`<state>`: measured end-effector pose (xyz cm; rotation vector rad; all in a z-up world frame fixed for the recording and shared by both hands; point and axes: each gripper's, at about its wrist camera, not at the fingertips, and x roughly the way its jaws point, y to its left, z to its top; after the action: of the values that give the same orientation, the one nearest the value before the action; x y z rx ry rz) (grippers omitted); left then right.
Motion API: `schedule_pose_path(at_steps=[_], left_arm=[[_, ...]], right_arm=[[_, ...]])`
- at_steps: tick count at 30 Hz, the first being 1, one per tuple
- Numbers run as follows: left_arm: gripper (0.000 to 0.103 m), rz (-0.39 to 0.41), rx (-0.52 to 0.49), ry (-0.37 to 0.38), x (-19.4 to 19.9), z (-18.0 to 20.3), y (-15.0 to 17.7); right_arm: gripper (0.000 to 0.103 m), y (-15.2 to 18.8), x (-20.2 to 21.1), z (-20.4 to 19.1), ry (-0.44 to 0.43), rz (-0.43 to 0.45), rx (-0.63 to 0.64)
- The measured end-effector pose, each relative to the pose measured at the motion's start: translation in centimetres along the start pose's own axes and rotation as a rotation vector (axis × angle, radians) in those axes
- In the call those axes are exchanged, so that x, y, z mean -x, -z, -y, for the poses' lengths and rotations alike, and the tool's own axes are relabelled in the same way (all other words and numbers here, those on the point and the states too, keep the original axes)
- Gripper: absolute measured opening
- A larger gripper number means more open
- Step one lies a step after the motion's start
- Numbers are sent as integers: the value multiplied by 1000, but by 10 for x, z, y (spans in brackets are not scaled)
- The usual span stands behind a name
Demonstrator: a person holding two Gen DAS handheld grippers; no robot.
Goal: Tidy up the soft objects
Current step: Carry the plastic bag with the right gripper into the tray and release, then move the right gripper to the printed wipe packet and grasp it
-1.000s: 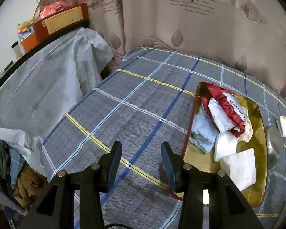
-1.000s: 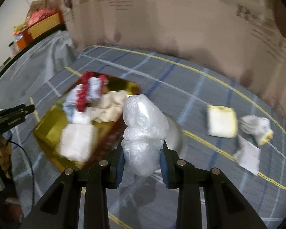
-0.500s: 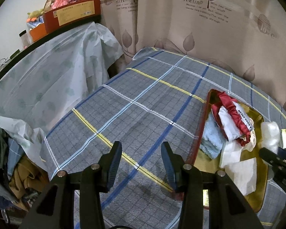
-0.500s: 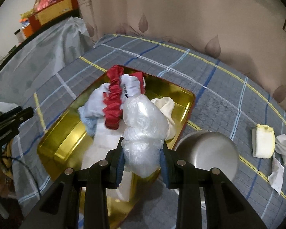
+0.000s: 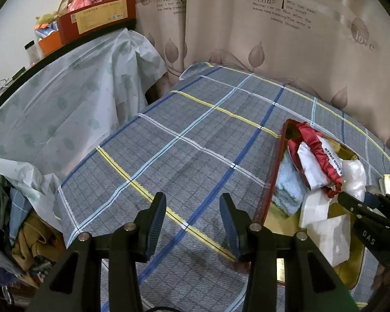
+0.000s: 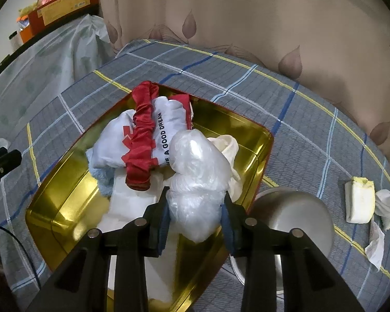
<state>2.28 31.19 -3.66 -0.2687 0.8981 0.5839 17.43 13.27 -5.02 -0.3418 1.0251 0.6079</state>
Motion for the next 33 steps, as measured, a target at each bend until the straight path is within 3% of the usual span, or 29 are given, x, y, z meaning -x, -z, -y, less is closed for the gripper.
schedule_pose_path(at_steps=[5,12,20,26,33], left_arm=[[44,-1,-8,-3,0,2,2],[44,5,-9,3,1,5,2],[44,3,-17,0,1,7,2],[44,7,-33,-6,1,11,3],[44,18,-62,-14,5,17,6]], right_arm=[[37,0,3,-2,7,7,14],[52,1,15,-5,0,30,17],[56,9,42,0,-16,63,16],[56,23,70,22,-15,84,-23],[61,50,109,81,72,93,-67]])
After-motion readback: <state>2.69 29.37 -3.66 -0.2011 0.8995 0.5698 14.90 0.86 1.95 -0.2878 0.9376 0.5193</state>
